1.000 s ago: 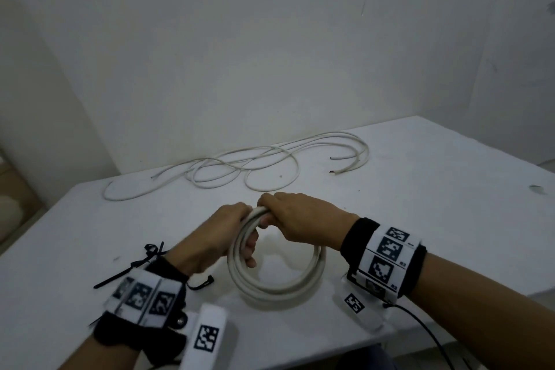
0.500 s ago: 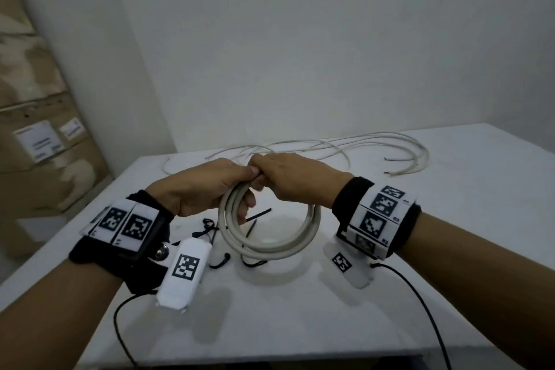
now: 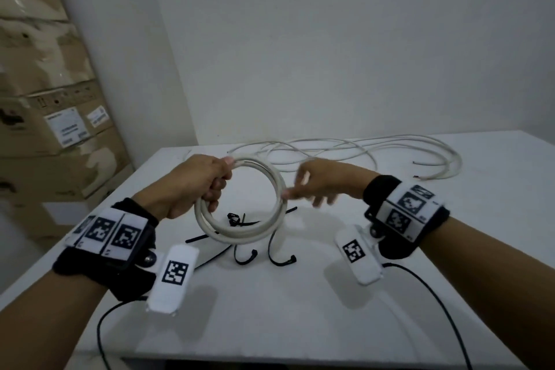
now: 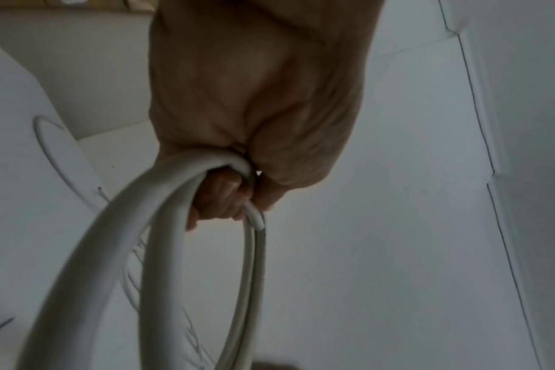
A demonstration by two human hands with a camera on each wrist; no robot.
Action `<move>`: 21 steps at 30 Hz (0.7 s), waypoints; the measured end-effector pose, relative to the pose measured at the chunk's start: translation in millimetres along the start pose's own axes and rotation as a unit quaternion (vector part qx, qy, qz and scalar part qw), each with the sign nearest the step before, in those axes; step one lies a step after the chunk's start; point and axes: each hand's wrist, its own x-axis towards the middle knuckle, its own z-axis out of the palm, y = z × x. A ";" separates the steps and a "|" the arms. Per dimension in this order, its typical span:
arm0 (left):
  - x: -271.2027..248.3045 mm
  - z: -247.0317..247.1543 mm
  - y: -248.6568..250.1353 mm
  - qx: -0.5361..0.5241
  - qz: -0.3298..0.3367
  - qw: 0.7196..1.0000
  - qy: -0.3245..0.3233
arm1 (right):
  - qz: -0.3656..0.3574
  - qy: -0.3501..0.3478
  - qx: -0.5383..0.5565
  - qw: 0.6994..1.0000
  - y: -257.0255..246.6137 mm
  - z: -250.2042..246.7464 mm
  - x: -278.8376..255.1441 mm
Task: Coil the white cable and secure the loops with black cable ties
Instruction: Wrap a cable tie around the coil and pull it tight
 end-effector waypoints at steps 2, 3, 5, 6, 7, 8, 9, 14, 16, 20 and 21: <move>4.0 -11.7 -0.5 -0.012 0.005 1.000 0.017 | 0.033 -0.099 0.035 0.994 11.6 5.4 -3.2; 6.0 -15.4 0.0 -0.015 0.007 1.000 0.025 | 0.034 -0.127 0.051 0.990 14.7 11.7 -3.5; 10.6 -18.0 1.2 -0.018 0.007 0.999 0.032 | 0.017 -0.144 0.050 0.988 16.6 29.0 -2.3; 12.6 -16.8 1.5 -0.014 0.007 0.999 0.035 | 0.005 -0.149 0.021 0.989 15.3 39.2 -2.0; 13.7 -14.3 1.8 -0.011 0.007 0.999 0.037 | -0.005 -0.154 -0.024 0.988 13.8 49.7 -1.6; 14.6 -11.4 1.8 -0.011 0.008 0.999 0.039 | -0.017 -0.153 -0.076 0.985 12.1 59.6 -1.2; 15.3 -7.8 2.1 -0.012 0.010 0.999 0.041 | -0.030 -0.143 -0.124 0.981 10.6 67.6 -0.5; 13.4 10.2 5.0 -0.015 0.019 0.999 0.034 | -0.094 -0.116 -0.215 0.965 13.6 82.6 -1.9; 13.4 13.9 1.2 -0.013 0.014 0.999 0.033 | -0.085 -0.129 -0.230 0.961 17.0 80.9 -8.5; 19.2 37.3 16.6 -0.017 0.031 0.999 0.010 | -0.043 -0.026 -0.132 0.990 38.5 20.1 -45.7; 19.6 38.0 16.3 -0.016 0.034 0.999 0.019 | -0.042 0.019 -0.111 0.993 39.9 4.1 -52.6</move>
